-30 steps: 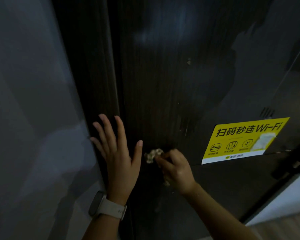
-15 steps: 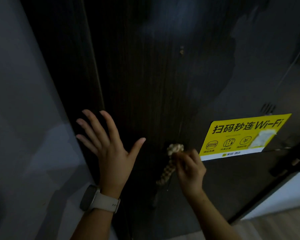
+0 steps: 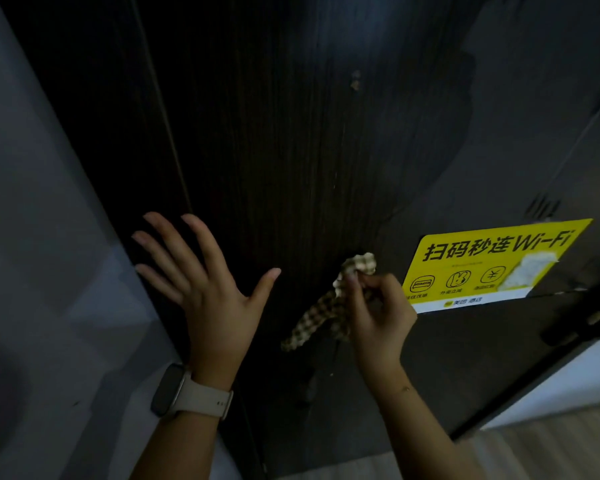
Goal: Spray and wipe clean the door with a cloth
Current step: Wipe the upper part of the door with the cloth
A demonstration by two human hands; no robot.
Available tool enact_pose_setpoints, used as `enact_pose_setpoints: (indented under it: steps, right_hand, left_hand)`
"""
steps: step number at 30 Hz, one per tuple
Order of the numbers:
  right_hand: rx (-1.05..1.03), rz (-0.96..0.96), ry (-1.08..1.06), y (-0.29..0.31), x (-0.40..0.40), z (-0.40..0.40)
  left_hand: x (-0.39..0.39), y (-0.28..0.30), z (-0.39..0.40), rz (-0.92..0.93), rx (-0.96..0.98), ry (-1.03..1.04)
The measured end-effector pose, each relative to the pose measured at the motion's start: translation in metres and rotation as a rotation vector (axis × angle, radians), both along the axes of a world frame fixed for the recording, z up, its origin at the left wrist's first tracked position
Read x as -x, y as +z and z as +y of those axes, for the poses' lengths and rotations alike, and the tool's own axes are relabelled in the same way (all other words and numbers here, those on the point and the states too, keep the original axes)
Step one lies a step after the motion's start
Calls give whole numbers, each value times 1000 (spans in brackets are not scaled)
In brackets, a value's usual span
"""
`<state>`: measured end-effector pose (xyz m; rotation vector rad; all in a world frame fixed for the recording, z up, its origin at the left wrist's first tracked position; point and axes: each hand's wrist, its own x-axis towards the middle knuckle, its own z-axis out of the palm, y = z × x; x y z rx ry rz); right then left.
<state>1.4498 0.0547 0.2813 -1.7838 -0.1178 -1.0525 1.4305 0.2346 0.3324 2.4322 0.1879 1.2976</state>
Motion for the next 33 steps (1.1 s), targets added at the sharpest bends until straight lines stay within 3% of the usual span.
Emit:
enact_pose_setpoints:
  steps: [6, 12, 17, 22, 25, 29, 33]
  right_hand:
    - [-182, -20, 72, 54, -9, 2]
    - [-259, 207, 93, 7, 3, 0]
    - [-224, 8, 76, 62, -9, 10]
    - [-67, 99, 7, 2, 4, 5]
    - [-95, 165, 9, -29, 9, -11]
    - [-276, 64, -102, -28, 0, -40]
    - [-220, -29, -156, -53, -1, -14]
  left_hand:
    - [0, 1, -1, -1, 3, 3]
    - [0, 0, 0, -2, 10, -6]
    - [0, 0, -1, 23, 4, 9]
    - [2, 2, -1, 15, 4, -10]
    - [4, -2, 5, 20, -9, -41]
    - [14, -11, 29, 18, -72, -126]
    - [23, -12, 47, 51, -209, -131]
